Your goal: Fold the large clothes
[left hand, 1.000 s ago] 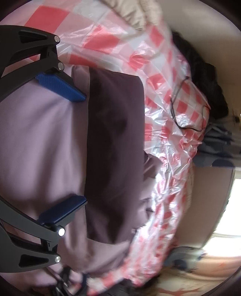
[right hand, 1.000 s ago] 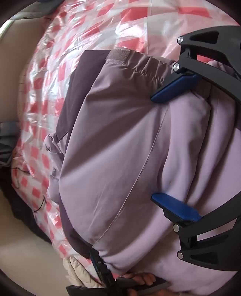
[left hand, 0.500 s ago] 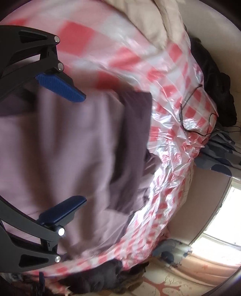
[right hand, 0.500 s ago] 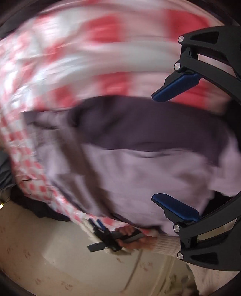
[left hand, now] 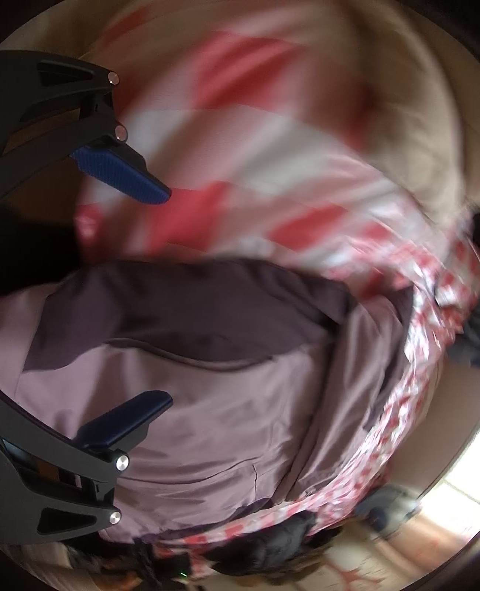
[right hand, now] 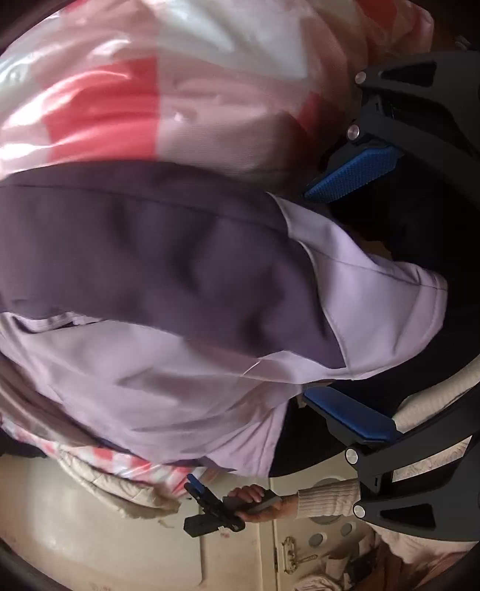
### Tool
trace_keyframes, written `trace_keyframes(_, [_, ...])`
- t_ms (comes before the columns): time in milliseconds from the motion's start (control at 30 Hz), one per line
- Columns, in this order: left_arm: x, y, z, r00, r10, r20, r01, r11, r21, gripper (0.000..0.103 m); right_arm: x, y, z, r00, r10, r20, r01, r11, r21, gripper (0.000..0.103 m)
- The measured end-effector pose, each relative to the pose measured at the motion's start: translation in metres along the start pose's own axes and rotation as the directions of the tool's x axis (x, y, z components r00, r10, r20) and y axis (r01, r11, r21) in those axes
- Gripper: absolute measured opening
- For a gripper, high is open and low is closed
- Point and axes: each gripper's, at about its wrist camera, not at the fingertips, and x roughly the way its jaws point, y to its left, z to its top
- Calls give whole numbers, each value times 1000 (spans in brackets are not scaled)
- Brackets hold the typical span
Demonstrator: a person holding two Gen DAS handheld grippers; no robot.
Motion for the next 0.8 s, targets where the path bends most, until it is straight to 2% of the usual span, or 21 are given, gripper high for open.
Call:
trace_keyframes(100, [16,6,-22,995,-87,-40,83,993,-81,97,4,9,1,997,70,-35,-70,997,-12,96])
trace_keyframes(200, [36,2,-40,987,-114,-115,102,990,-101,97,18,15,0,996,50,-78,-51,999,-12,96])
trace_keyframes(267, [54,-4,-51,979,-102,-174,87,992,-88,97,33,18,-2,991,-10,-130,10,1000,-3,96])
trace_keyframes(367, [78,-10,-68,954,-138,-267,114,988,-103,97,42,36,-1,995,-12,-102,7,999,-43,94])
trace_keyframes(400, [85,-12,-75,938,-174,-301,142,982,-126,97,40,45,-2,998,8,-65,-13,998,-66,88])
trace_keyframes(467, [83,-19,-80,930,-211,-301,180,975,-130,95,33,58,-5,999,32,10,-31,995,-98,65])
trace_keyframes(500, [77,-23,-81,932,-231,-281,204,971,-122,79,25,64,-6,997,43,70,-36,994,-105,42])
trace_keyframes(533, [66,-26,-79,934,-258,-247,233,964,-126,47,18,66,-6,990,77,117,-66,993,-97,31])
trace_keyframes(567, [55,-28,-75,935,-281,-218,256,957,-136,31,12,70,-5,980,121,159,-107,990,-95,29])
trace_keyframes(600, [45,-29,-71,933,-303,-195,279,950,-141,19,4,77,-5,968,148,205,-127,986,-110,26])
trace_keyframes(700, [-3,-45,-52,933,-347,-93,340,937,-85,16,-18,97,-4,926,221,305,-180,971,-158,23])
trace_keyframes(800, [-51,-53,-34,912,-411,17,411,910,-60,16,-64,131,-9,839,335,429,-248,937,-247,22])
